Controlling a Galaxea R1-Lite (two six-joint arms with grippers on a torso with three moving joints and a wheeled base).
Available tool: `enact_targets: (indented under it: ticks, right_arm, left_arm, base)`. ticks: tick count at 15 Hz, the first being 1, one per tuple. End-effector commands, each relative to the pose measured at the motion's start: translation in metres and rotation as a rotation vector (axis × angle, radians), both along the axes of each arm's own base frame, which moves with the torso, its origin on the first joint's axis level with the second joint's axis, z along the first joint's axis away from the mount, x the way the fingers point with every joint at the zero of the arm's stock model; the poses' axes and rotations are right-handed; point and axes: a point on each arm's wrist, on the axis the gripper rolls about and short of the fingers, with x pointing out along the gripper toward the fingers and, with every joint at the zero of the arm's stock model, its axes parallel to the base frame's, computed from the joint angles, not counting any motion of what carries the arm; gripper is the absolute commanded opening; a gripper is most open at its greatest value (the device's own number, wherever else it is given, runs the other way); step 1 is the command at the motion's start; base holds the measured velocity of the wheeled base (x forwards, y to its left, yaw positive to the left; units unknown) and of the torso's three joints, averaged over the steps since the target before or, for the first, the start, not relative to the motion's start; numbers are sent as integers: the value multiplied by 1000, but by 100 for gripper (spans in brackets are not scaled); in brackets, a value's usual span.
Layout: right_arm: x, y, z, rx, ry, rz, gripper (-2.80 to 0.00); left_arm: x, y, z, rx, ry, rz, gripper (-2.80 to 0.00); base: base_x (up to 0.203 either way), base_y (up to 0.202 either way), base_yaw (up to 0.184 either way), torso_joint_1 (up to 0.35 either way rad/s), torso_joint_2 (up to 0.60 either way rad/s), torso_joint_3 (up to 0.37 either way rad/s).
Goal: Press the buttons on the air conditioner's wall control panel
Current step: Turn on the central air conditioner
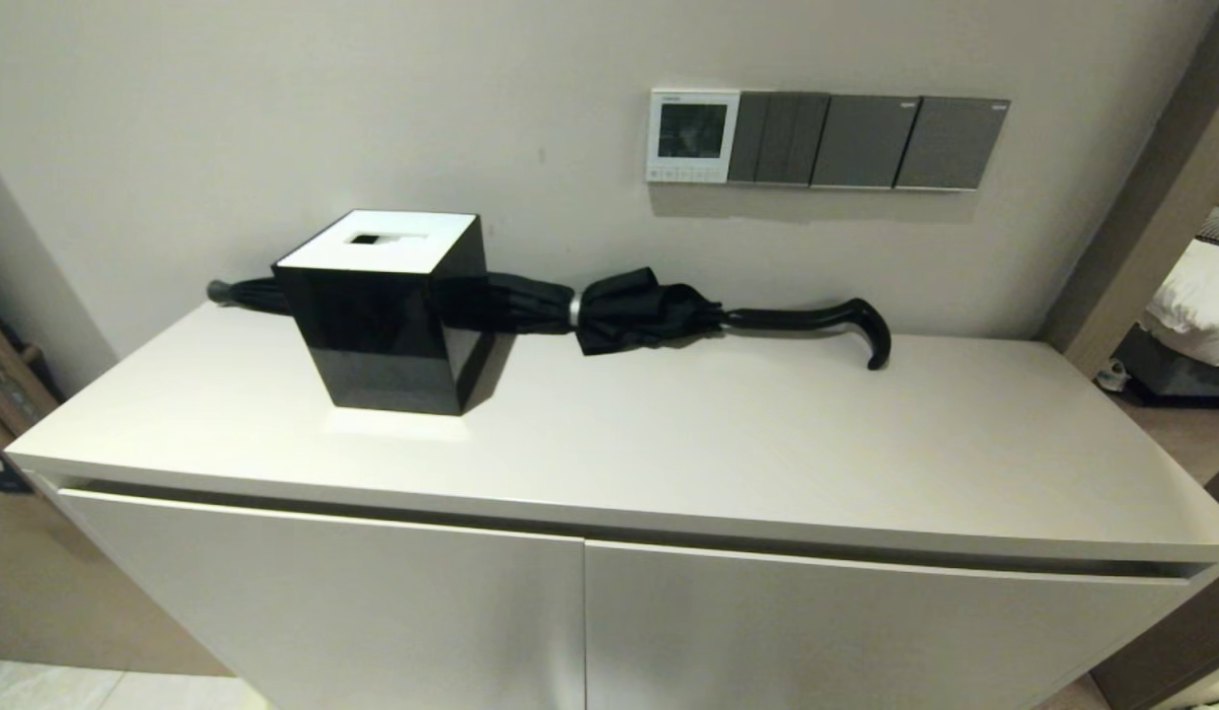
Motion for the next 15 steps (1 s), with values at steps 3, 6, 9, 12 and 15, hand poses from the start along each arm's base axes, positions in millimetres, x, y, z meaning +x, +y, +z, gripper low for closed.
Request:
enact_targets:
  ticks: [3, 6, 9, 12, 15]
  right_arm:
    - [132, 2, 29, 9, 145, 2, -280]
    - [194, 12, 50, 92, 118, 42, -280]
    - [240, 33, 61, 151, 104, 101, -280]
    - [262, 70, 60, 150, 106, 90, -280]
    - [268, 114, 59, 94, 87, 25, -280]
  left_arm:
    - [0, 0, 0, 0, -1, 1, -280]
    - [0, 0, 0, 0, 0, 1, -280]
    - [0, 0, 0, 1, 0, 1, -280]
    - [0, 0, 0, -1, 2, 1, -280]
    - [0, 0, 0, 1, 2, 1, -280]
  base:
    - [0, 0, 0, 0, 0, 0]
    - [0, 0, 0, 0, 0, 0]
    - [0, 0, 0, 0, 0, 0]
    - [0, 0, 0, 0, 0, 0]
    - [0, 0, 0, 0, 0, 0]
